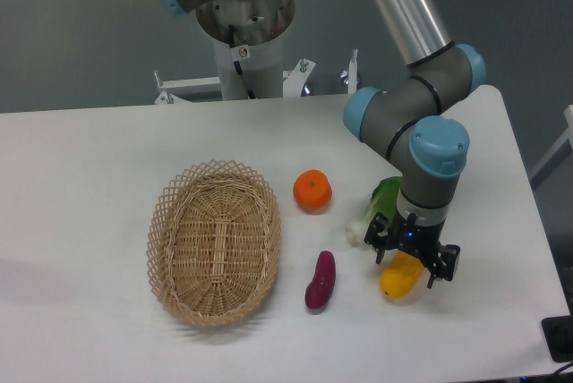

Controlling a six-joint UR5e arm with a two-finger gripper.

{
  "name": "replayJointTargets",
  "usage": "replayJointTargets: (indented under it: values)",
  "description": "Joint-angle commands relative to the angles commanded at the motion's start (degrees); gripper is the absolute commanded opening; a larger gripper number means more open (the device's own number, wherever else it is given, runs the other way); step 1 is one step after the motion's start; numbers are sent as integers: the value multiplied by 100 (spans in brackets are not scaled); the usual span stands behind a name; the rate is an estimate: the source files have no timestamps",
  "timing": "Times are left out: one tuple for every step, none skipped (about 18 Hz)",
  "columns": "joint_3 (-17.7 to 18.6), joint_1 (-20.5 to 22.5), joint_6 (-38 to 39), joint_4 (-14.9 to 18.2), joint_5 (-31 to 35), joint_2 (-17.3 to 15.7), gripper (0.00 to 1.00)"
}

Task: Pick up the mango from the table
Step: 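Move the open gripper over the yellow mango and lower it, then lower the gripper around the yellow mango and close the fingers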

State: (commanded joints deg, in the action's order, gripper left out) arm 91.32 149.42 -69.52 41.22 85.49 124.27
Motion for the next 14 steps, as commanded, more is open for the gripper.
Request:
replayJointTargets:
  values:
    - [-9,-53,0,-9,211,26,100]
    - [-18,-71,0,-26,301,44,100]
    - [-9,-80,9,-44,301,44,100]
    - [0,-80,0,-53,301,53,100]
    - [-9,-80,9,-53,310,62,100]
    - [-18,-88,9,-61,310,88,100]
    - [-9,-88,9,-88,328,114,100]
    - [0,-115,26,-97,328,141,100]
    - [9,-158,52,-114,337,158,100]
    - [17,-202,61,-149,337,167,100]
    - [17,-203,61,-176,337,176,100]
    - [26,-203,61,-193,337,176,100]
    - [35,-203,61,-202,337,167,100]
    - [35,-203,61,-211,337,167,99]
